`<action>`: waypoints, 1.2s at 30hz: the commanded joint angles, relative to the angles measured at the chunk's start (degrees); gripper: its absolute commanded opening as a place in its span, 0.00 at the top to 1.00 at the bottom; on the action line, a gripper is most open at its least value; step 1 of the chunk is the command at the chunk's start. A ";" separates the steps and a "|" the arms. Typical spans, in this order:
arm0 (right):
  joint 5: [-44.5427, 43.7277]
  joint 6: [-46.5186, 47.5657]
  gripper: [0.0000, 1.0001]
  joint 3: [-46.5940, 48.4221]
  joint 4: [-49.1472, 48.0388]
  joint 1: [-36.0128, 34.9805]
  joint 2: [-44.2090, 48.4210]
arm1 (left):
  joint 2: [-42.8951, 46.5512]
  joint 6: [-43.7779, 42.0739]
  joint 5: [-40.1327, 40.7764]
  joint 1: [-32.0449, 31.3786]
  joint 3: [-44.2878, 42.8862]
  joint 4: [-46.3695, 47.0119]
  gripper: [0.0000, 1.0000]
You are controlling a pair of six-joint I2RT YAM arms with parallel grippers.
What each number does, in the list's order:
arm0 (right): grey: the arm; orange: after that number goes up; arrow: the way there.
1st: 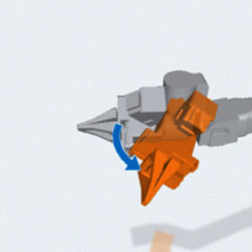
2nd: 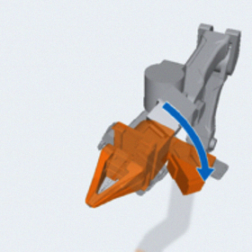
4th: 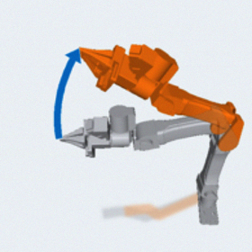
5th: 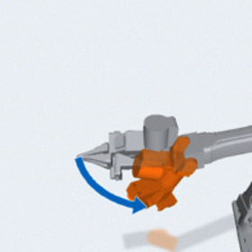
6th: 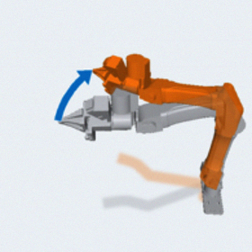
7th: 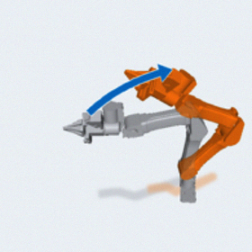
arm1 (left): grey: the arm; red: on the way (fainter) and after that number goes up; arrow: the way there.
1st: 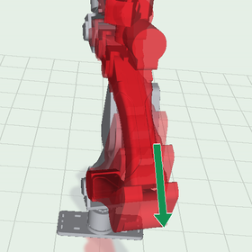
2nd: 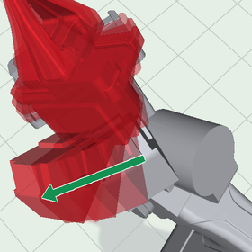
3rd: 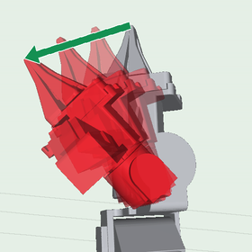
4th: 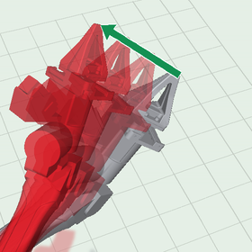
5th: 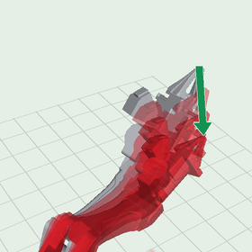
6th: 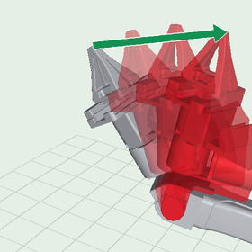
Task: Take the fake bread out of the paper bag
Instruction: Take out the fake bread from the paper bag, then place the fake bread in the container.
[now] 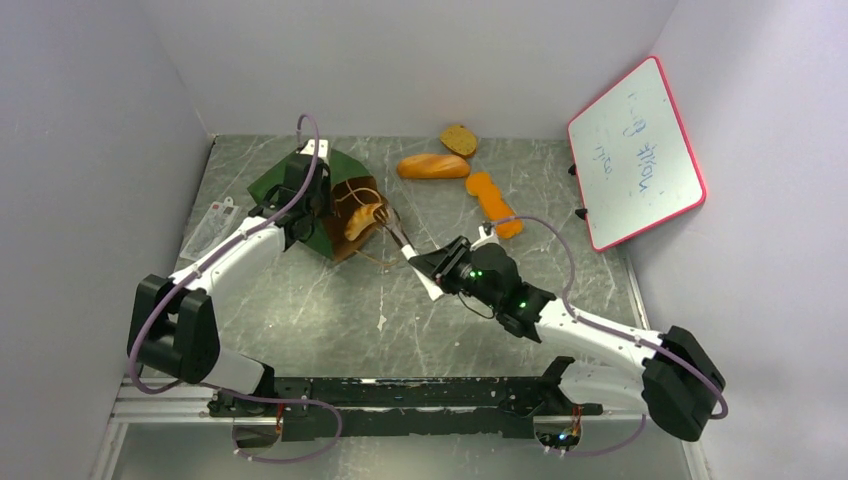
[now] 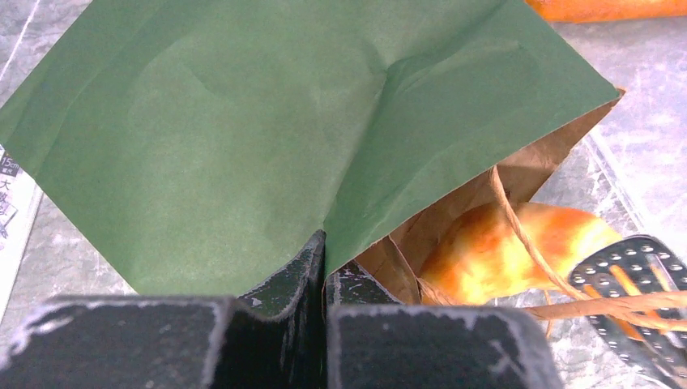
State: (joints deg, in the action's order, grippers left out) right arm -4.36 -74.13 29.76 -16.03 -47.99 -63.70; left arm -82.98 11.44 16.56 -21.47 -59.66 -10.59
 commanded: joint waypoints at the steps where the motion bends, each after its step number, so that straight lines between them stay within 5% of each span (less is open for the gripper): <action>1: -2.03 0.74 1.00 -0.38 1.48 1.14 3.91 | -1.36 1.57 2.67 -0.23 -3.44 -1.52 0.93; 17: -4.51 2.78 1.00 -0.72 13.25 9.74 16.57 | -2.68 3.02 4.07 -0.15 -5.44 -3.27 0.93; 36: -0.02 7.45 0.95 -3.32 1.23 23.20 1.64 | 2.74 1.66 -0.08 -0.15 -1.62 -2.52 0.93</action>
State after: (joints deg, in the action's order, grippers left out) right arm -4.29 -68.49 26.63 -8.75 -25.71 -61.80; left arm -82.17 13.54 18.50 -21.47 -62.52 -13.56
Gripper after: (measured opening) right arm 0.337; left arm 0.074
